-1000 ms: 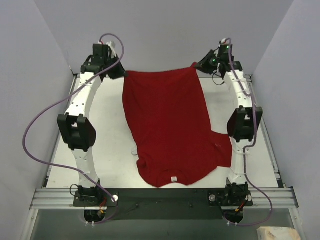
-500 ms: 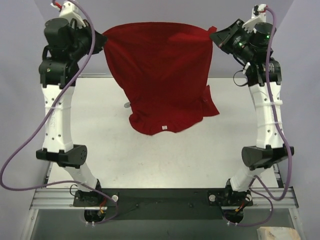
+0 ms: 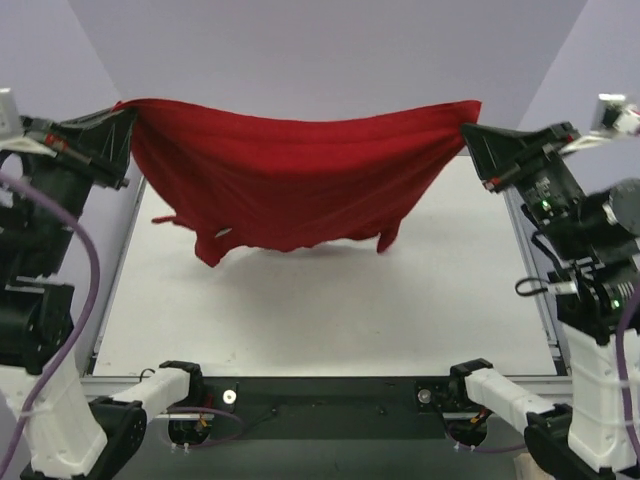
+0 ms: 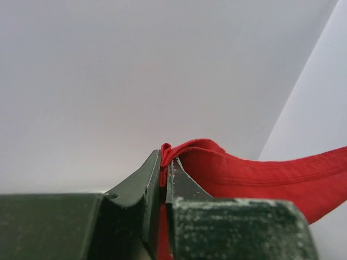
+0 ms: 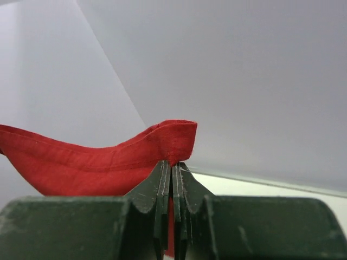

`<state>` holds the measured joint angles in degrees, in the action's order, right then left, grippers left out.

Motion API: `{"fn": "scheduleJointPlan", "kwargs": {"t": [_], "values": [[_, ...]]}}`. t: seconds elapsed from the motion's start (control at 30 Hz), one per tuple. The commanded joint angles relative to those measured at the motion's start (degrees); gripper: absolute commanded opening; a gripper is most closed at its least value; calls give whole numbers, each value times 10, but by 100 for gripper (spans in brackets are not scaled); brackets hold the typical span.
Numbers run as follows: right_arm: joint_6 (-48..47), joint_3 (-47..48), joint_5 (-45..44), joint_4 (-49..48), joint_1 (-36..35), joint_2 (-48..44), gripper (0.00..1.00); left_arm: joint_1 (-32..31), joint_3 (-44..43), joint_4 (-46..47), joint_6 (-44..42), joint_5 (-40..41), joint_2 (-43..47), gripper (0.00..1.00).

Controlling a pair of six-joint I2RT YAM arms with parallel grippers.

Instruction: Pin the brooch onto the clothing

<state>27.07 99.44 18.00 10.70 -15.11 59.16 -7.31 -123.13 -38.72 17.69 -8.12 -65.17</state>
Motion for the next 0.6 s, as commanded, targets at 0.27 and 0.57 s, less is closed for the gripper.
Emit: {"fn": "scheduleJointPlan", "kwargs": {"t": [0.27, 0.57], "values": [[-39, -110, 0, -137, -6, -110, 0, 3, 24, 10, -13, -7, 30, 0], [-83, -209, -64, -166, -2, -24, 0, 5, 126, 79, 12, -7, -68, 0]]}}
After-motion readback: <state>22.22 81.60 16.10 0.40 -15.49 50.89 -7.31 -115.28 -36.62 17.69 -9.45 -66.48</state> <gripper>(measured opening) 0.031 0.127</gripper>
